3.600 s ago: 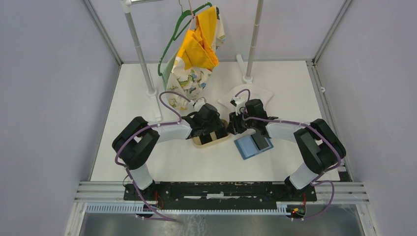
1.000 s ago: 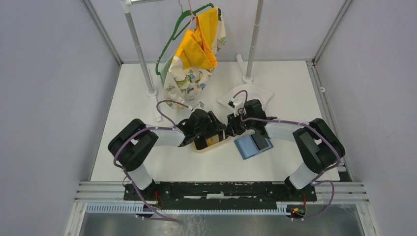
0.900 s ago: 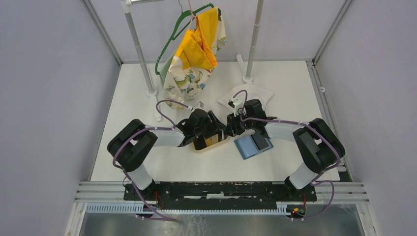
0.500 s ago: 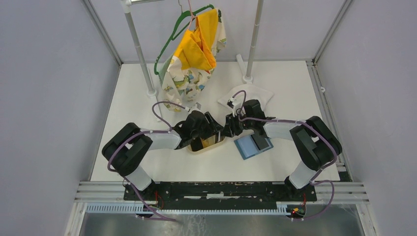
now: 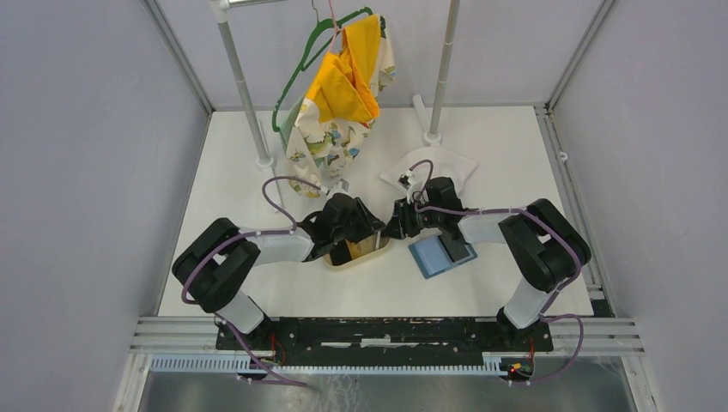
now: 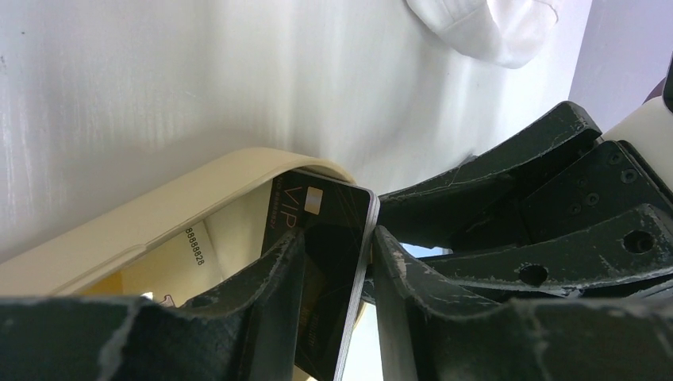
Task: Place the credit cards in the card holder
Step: Pick up the credit card from the storage box.
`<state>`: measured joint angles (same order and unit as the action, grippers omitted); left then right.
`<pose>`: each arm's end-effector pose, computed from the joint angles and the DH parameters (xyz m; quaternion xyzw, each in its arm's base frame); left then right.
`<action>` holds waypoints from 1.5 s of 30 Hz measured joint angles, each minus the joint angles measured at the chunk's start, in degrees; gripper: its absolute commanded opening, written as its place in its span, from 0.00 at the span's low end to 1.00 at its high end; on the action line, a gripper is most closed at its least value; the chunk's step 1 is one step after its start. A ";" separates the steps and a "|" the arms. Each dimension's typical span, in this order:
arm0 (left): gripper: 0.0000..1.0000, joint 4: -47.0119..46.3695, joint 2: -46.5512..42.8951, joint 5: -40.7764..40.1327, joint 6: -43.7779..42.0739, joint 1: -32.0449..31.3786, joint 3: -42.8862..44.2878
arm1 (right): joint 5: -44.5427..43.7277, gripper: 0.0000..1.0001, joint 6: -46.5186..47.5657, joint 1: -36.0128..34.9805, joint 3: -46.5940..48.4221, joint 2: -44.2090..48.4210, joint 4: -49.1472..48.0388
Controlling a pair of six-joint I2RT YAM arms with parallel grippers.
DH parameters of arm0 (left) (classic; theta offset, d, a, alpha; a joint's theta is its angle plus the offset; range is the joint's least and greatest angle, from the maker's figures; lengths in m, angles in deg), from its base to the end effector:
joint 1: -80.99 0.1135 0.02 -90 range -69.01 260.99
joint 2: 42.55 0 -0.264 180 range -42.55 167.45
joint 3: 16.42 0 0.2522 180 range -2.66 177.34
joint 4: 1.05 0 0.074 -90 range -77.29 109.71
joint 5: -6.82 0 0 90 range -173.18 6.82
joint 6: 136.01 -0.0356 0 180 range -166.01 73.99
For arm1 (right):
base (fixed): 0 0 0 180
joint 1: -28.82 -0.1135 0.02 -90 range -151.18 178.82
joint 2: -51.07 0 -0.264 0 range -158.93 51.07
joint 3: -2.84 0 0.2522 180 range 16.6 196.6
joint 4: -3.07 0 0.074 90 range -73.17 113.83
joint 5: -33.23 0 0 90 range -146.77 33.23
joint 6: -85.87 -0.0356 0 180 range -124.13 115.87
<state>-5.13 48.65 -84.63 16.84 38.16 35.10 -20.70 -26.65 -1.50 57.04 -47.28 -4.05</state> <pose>0.2270 -0.2092 0.1526 -0.1603 0.8748 -0.3575 0.2851 0.2668 0.1803 0.1371 -0.1956 0.8397 0.4368 0.2565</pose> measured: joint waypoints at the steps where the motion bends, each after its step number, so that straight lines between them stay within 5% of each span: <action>1: 0.43 0.42 -0.17 -0.07 -0.09 0.00 0.00 | 0.09 0.44 -0.83 0.00 -0.46 -0.02 -1.01; 10: 0.42 4.50 -2.43 -1.62 -2.51 -0.02 0.00 | 0.26 0.42 -4.83 0.00 -1.18 -1.27 -4.72; 24: 0.23 7.30 -3.30 -3.08 -4.52 0.02 0.98 | -1.57 0.42 -2.67 -0.07 -0.15 -1.90 -2.05; 45: 0.41 5.46 -2.25 3.87 -5.20 1.31 -1.20 | -3.15 0.42 2.43 -0.96 3.39 -2.97 3.26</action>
<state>0.33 46.40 -80.76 11.64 39.47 33.89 -23.84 -24.22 -2.46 60.43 -50.25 -0.79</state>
